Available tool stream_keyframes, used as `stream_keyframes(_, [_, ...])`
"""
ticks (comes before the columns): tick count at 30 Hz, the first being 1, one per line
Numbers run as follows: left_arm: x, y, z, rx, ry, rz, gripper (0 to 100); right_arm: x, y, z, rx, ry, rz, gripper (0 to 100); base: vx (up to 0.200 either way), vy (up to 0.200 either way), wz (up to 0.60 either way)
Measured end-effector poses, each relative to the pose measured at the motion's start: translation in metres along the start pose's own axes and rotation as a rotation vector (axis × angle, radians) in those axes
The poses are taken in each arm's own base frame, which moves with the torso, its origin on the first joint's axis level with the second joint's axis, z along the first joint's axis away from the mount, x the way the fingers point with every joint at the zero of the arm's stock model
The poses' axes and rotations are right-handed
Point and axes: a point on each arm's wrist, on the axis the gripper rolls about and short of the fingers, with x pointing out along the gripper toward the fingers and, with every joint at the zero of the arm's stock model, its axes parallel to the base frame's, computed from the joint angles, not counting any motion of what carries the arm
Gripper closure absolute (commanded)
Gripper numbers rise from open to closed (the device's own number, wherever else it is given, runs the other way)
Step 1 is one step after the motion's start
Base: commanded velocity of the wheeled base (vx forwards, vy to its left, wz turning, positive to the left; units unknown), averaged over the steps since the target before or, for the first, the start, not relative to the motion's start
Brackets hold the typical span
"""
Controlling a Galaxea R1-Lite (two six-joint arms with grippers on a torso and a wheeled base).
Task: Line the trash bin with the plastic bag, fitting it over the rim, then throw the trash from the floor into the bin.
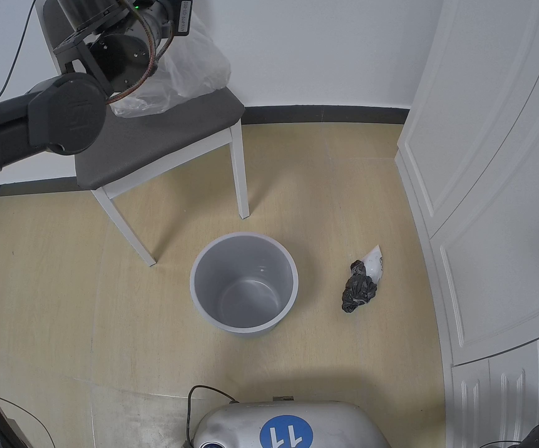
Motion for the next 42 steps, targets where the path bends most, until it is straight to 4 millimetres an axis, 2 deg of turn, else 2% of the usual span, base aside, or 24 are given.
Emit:
stream_keyframes(7, [-0.015,-0.010,0.018,-0.064,-0.031,-0.043,100,0.003,-0.002,-0.004,0.001,0.017,-0.006,0,0.000,0.000,0.00])
stream_keyframes(17, [-0.028,-0.025,0.034,-0.116,-0.066,-0.091,100,0.014,-0.009,-0.022,0.014,0.101,-0.031,0,0.000,0.000,0.00])
stream_keyframes(23, [-0.047,-0.041,0.055,-0.141,-0.069,-0.172,100,0.020,-0.013,-0.030,-0.003,0.137,-0.042,0,0.000,0.000,0.00])
stream_keyframes(30, [-0.067,-0.050,0.078,-0.186,-0.092,-0.235,100,0.037,-0.023,-0.054,0.020,0.249,-0.069,0,0.000,0.000,0.00])
stream_keyframes(37, [-0.091,-0.063,0.100,-0.218,-0.124,-0.308,100,0.056,-0.035,-0.082,0.136,0.375,-0.115,0,0.000,0.000,0.00])
stream_keyframes(42, [-0.108,-0.073,0.111,-0.253,-0.146,-0.355,100,0.065,-0.040,-0.093,0.180,0.419,-0.135,0,0.000,0.000,0.00])
